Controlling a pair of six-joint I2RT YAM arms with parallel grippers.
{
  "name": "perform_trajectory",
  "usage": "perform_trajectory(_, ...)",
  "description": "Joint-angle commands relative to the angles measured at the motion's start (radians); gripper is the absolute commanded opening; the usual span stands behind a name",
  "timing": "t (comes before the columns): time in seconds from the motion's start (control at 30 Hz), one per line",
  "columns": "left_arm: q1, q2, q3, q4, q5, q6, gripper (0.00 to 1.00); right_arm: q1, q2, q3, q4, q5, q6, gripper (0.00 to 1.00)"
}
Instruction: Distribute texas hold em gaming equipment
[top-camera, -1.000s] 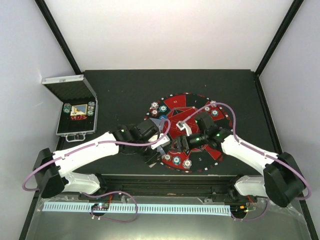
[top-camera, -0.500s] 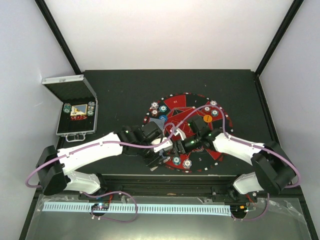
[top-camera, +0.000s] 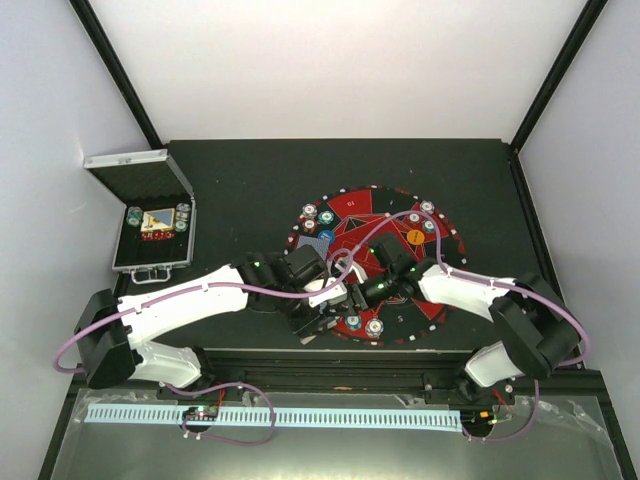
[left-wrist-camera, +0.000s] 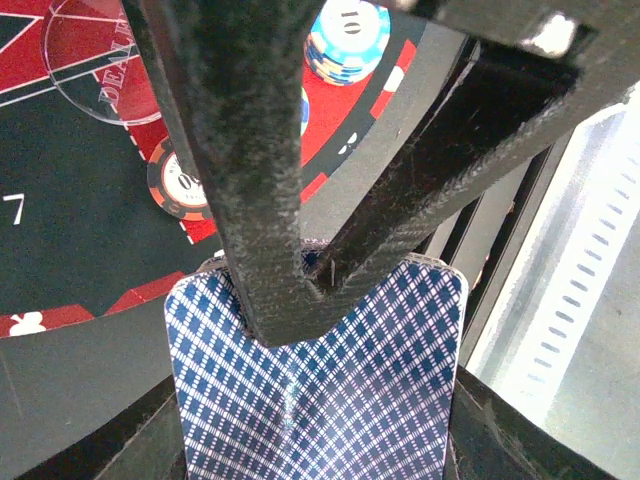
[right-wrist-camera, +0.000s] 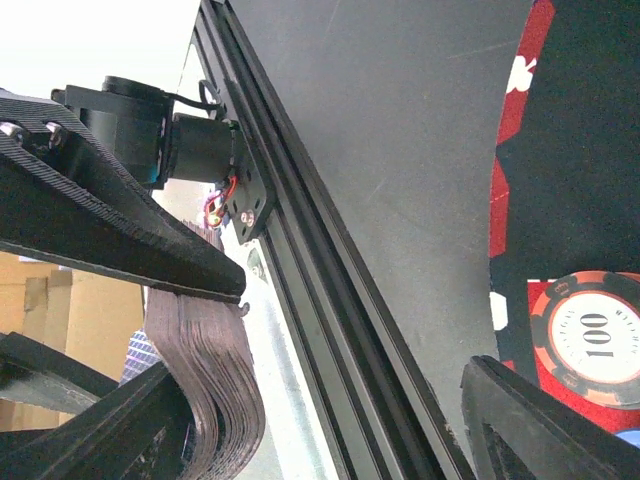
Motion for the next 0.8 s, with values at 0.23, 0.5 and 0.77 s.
perform_trajectory(0.23,-0.009,-0.008,0.063,0.015,0.032,0.033,0.56,0.009,0.061,0.029,0.0,-0.017,-0.036,0.69)
perform_trajectory(0.5,-0.009,-0.01,0.063,0.001,0.015,0.035,0.56,0.009,0.046,0.04,-0.067,0.124,-0.067,0.58)
perform_trajectory(0.77,-0.009,-0.016,0.049,-0.004,-0.021,0.035,0.56,0.007,0.007,0.054,-0.123,0.167,-0.102,0.49)
